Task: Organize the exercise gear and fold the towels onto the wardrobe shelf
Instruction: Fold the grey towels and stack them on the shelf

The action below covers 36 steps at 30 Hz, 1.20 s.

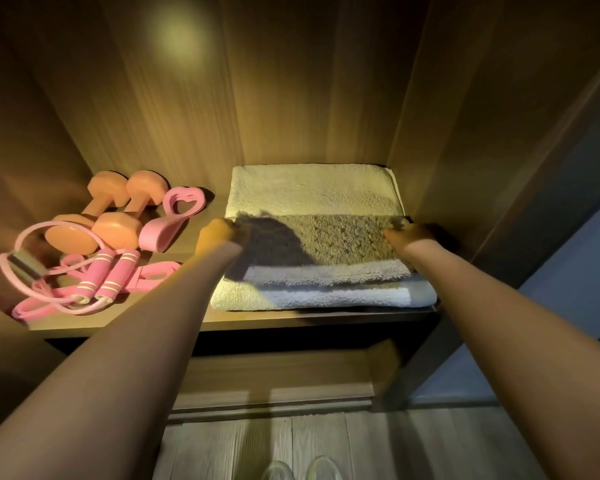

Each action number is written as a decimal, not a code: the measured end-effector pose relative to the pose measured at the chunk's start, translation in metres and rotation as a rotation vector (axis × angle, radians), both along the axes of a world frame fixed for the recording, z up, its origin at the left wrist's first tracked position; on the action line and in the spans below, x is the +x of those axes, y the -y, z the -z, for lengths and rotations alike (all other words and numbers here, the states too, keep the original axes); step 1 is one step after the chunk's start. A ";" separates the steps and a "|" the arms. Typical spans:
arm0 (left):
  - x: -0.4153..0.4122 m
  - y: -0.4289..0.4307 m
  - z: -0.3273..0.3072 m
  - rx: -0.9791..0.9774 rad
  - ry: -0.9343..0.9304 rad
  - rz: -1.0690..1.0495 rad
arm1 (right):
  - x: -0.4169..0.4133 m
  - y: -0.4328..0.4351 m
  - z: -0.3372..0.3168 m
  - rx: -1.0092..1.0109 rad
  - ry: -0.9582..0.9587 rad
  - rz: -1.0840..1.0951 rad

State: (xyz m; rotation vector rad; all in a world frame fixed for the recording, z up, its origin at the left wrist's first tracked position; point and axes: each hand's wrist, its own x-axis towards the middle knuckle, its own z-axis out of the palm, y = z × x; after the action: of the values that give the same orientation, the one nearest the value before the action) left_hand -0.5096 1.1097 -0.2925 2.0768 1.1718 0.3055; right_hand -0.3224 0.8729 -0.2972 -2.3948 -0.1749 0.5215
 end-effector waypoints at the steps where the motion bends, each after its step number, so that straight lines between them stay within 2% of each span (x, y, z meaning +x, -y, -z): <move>1: -0.003 0.005 0.000 0.023 0.063 0.013 | -0.002 0.002 -0.001 0.036 0.016 0.002; 3: -0.010 0.010 0.000 0.032 0.157 0.035 | -0.009 0.007 -0.004 0.122 0.064 0.025; 9: -0.060 0.045 -0.041 0.135 0.240 0.012 | -0.064 0.047 -0.035 0.405 0.146 0.047; 12: -0.100 0.081 -0.063 0.041 0.367 0.009 | -0.113 0.079 -0.051 0.485 0.184 0.025; 17: -0.182 0.167 -0.071 -0.174 0.466 0.009 | -0.212 0.129 -0.062 0.562 0.180 -0.084; 21: -0.226 0.237 -0.059 -0.214 0.422 0.069 | -0.287 0.150 -0.060 0.626 0.083 -0.187; 24: -0.249 0.283 -0.049 -0.262 0.459 0.124 | -0.336 0.162 -0.055 0.666 0.038 -0.266; 36: -0.297 0.336 -0.040 -0.271 0.662 0.076 | -0.401 0.188 -0.049 0.821 0.048 -0.259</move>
State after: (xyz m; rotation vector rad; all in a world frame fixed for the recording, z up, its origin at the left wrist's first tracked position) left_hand -0.8066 0.7741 -0.2524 1.5906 0.6835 0.6927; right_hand -0.7238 0.6847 -0.2480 -1.5867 -0.6000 0.4002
